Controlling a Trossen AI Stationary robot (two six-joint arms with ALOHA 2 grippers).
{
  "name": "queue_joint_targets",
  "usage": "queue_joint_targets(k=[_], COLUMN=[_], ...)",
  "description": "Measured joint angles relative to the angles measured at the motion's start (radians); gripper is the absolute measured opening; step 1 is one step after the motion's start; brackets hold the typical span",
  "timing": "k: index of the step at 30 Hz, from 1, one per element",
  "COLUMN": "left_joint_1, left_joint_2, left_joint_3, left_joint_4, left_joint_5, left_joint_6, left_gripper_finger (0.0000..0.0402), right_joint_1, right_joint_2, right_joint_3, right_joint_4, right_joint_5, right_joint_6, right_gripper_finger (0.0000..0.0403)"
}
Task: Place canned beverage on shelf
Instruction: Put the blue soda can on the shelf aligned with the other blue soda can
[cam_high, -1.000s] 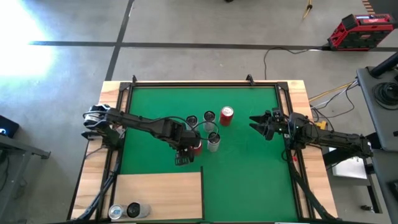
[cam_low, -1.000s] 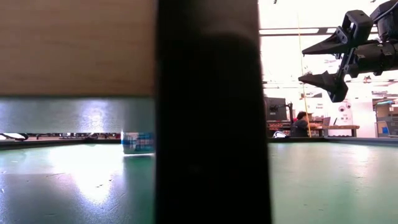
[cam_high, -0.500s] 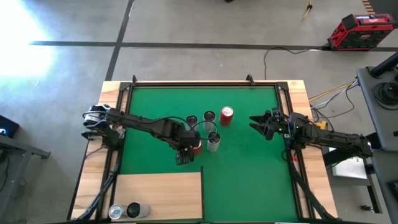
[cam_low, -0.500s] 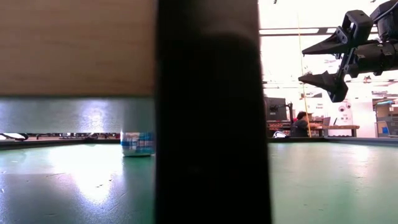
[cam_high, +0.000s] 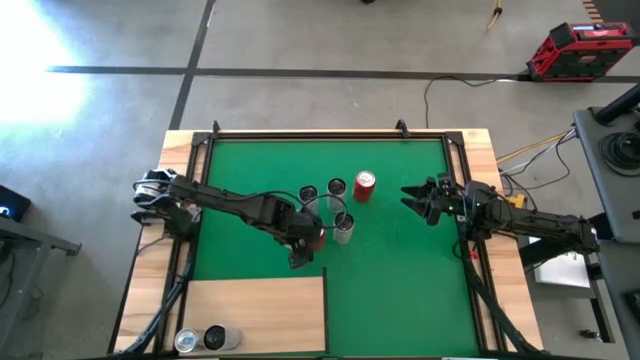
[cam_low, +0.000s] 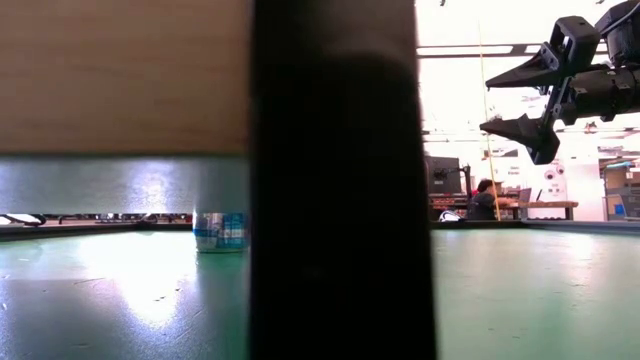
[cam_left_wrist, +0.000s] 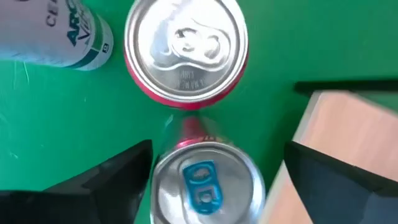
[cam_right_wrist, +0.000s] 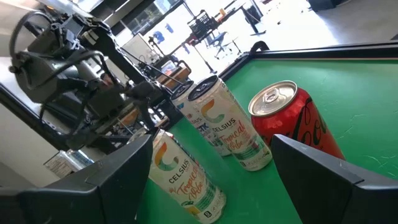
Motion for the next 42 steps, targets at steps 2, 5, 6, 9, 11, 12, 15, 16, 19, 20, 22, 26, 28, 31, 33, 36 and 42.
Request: queue_joint_targets(k=[2,5,6,9,11,12,15,16,19,20,22,26,28,31,33,36,42], left_joint_1=[0.0,0.0,0.0,0.0,0.0,0.0,0.0,0.0,0.002,0.002,0.004,0.006,0.006,0.005,0.005,0.005,0.005], left_joint_2=[0.0,0.0,0.0,0.0,0.0,0.0,0.0,0.0,0.005,0.007,0.011,0.017,0.025,0.037,0.042,0.051,0.074], left_joint_3=[0.019,0.051,0.062,0.097,0.12,0.128,0.141,0.141,0.141,0.141,0.141,0.141,0.141,0.141,0.141,0.141,0.141], left_joint_4=[-0.005,-0.017,-0.022,-0.063,-0.092,-0.109,-0.147,-0.153,-0.171,-0.173,-0.176,-0.191,-0.206,-0.232,-0.233,-0.233,-0.237], left_joint_5=[-0.007,-0.045,-0.055,-0.078,-0.095,-0.103,-0.126,-0.126,-0.123,-0.12,-0.089,-0.023,-0.007,0.008,0.009,0.009,0.015], left_joint_6=[-0.073,-0.193,-0.228,-0.329,-0.395,-0.43,-0.568,-0.621,-0.808,-0.868,-0.967,-1.102,-1.16,-1.218,-1.234,-1.239,-1.255], left_gripper_finger=[0.0358,0.0375,0.038,0.039,0.0394,0.0395,0.0396,0.0397,0.0397,0.0397,0.0397,0.0397,0.0397,0.0397,0.0397,0.0397,0.0397], right_joint_1=[0.0,0.0,0.0,0.0,0.0,0.0,0.0,0.0,0.0,0.0,0.0,0.0,0.0,0.0,0.0,0.0,0.0], right_joint_2=[0.0,0.0,0.0,0.0,0.0,0.0,0.0,0.0,0.0,0.0,0.0,0.0,0.0,0.0,0.0,0.0,0.0], right_joint_3=[0.0,0.0,0.0,0.0,0.0,0.0,0.0,0.0,0.0,0.0,0.0,0.0,0.0,0.0,0.0,0.0,0.0], right_joint_4=[0.0,0.0,0.0,0.0,0.0,0.0,0.0,0.0,0.0,0.0,0.0,0.0,0.0,0.0,0.0,0.0,0.0], right_joint_5=[0.0,0.0,0.0,0.0,0.0,0.0,0.0,0.0,0.0,0.0,0.0,0.0,0.0,0.0,0.0,0.0,0.0], right_joint_6=[0.0,0.0,0.0,0.0,0.0,0.0,0.0,0.0,0.0,0.0,0.0,0.0,0.0,0.0,0.0,0.0,0.0], right_gripper_finger=[0.0318,0.0318,0.0318,0.0318,0.0318,0.0318,0.0318,0.0318,0.0318,0.0318,0.0318,0.0318,0.0318,0.0318,0.0318,0.0318,0.0318])
